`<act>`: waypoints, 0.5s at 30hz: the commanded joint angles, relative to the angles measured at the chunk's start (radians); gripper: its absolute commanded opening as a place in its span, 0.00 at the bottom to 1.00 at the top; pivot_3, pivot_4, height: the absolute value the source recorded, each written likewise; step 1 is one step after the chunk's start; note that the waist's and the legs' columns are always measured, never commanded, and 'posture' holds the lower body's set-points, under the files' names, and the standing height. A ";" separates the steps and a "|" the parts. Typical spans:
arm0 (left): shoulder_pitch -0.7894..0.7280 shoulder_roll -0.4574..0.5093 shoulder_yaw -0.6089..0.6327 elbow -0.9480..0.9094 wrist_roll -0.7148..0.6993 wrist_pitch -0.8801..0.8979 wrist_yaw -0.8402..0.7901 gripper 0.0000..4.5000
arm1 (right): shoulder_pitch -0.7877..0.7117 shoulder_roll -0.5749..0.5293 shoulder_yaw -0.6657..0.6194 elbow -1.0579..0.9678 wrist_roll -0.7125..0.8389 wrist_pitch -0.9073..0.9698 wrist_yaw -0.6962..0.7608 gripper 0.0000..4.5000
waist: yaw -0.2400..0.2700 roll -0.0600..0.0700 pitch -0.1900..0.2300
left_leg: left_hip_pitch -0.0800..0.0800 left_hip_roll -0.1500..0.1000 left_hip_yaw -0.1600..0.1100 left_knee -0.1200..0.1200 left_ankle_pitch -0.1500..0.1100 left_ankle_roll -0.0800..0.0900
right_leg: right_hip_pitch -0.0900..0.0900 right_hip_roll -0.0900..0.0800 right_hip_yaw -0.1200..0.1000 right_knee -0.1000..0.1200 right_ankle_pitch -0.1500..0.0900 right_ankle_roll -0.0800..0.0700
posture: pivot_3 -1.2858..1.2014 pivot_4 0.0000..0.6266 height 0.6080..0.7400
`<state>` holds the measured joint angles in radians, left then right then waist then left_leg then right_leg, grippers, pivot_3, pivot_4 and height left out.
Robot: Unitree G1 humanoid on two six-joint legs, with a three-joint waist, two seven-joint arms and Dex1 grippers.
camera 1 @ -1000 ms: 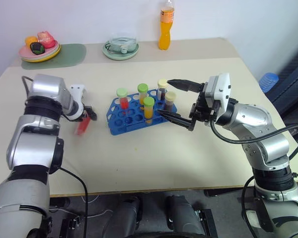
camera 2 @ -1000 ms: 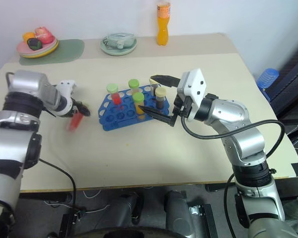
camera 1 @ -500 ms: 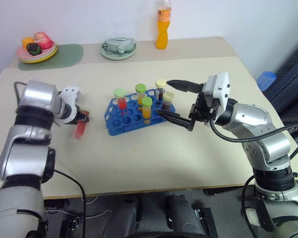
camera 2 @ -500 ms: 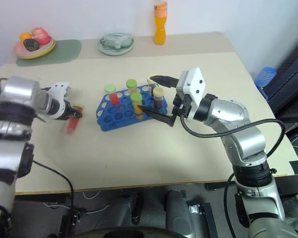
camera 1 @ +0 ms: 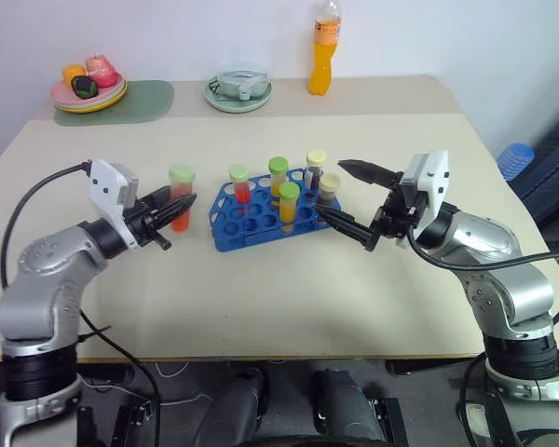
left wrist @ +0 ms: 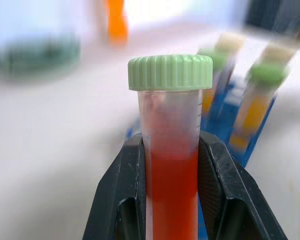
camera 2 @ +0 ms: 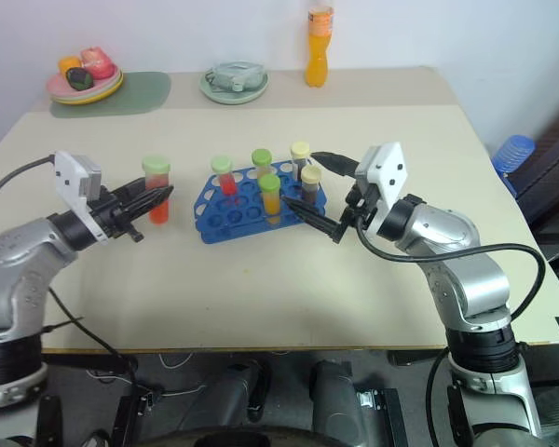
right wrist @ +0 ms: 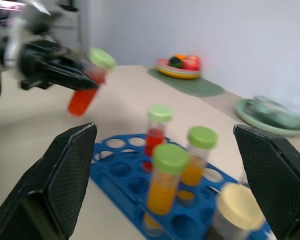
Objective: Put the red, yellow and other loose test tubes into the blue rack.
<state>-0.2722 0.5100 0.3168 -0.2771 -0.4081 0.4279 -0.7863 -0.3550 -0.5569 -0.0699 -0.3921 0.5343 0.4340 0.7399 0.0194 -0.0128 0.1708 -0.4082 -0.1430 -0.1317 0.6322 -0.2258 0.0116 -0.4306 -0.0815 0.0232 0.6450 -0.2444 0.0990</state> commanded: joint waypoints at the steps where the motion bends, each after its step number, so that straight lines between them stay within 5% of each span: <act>1: -0.012 -0.042 -0.034 0.057 0.035 -0.259 -0.032 0.17 | 0.013 0.001 -0.065 -0.061 0.032 -0.002 -0.037 1.00 | -0.004 0.000 0.000 | 0.000 0.000 0.000 0.000 0.000 0.000 | 0.000 0.000 0.000 0.000 0.000 0.000 | 0.52 0.24 1.00; 15: -0.109 -0.204 -0.238 0.405 0.106 -0.625 -0.068 0.17 | 0.015 -0.070 -0.150 -0.194 0.083 0.125 -0.150 1.00 | -0.006 0.000 0.000 | 0.000 0.000 0.000 0.000 0.000 0.001 | 0.000 0.000 0.000 0.000 0.000 0.000 | 0.52 0.24 1.00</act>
<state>-0.3615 0.3101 0.0874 0.1155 -0.3122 -0.1432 -0.8496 -0.3279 -0.6121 -0.1851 -0.5347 0.5951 0.5515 0.6036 0.0132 -0.0125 0.1706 -0.4078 -0.1429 -0.1319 0.6319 -0.2261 0.0126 -0.4308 -0.0811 0.0230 0.6455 -0.2444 0.0991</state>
